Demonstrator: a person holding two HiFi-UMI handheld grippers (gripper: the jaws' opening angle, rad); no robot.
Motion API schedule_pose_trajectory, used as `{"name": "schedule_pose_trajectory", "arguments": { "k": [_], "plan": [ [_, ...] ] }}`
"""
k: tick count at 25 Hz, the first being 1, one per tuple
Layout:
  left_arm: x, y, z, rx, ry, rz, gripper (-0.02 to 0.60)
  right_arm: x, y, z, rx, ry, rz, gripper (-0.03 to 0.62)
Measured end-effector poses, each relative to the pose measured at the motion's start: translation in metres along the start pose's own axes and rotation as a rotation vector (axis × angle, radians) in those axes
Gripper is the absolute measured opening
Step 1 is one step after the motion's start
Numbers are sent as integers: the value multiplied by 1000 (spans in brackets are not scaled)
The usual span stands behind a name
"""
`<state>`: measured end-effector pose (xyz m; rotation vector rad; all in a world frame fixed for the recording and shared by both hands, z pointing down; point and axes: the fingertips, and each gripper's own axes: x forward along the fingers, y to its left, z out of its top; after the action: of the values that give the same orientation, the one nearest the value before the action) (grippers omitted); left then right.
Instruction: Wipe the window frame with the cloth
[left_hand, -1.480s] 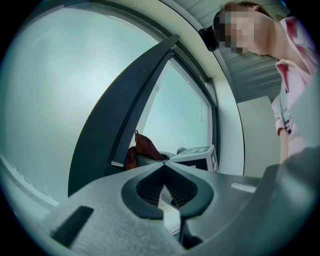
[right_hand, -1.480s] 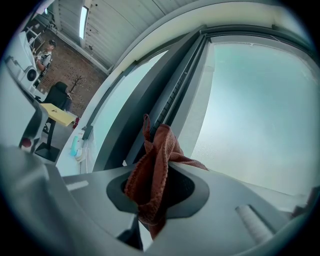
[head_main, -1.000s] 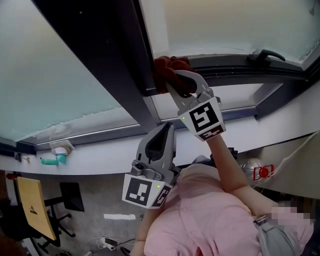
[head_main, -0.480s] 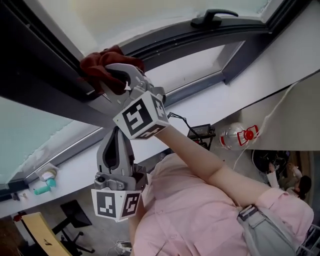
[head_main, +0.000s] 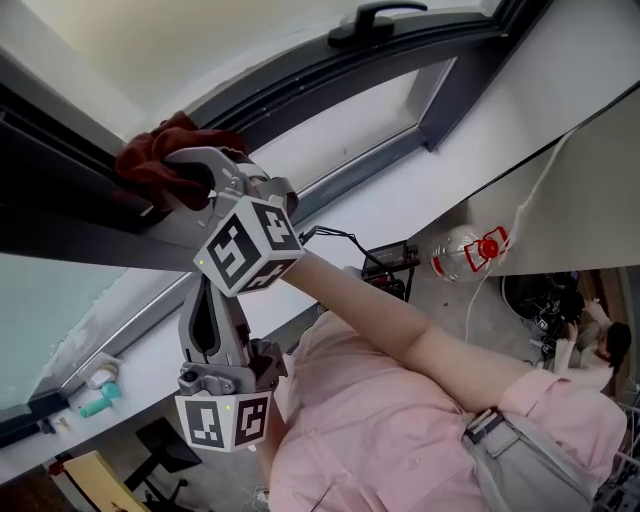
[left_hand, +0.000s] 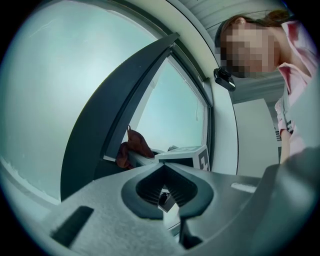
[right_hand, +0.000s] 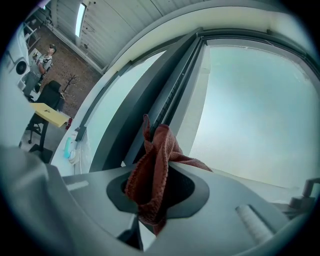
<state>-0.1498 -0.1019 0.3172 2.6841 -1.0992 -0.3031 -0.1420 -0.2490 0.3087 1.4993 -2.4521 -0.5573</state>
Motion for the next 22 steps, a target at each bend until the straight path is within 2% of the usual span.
{"name": "schedule_pose_trajectory", "arguments": {
  "k": [22],
  "plan": [
    [6, -11, -7, 5, 14, -5, -3, -7, -4, -3, -5, -10, 31, 78]
  ]
}}
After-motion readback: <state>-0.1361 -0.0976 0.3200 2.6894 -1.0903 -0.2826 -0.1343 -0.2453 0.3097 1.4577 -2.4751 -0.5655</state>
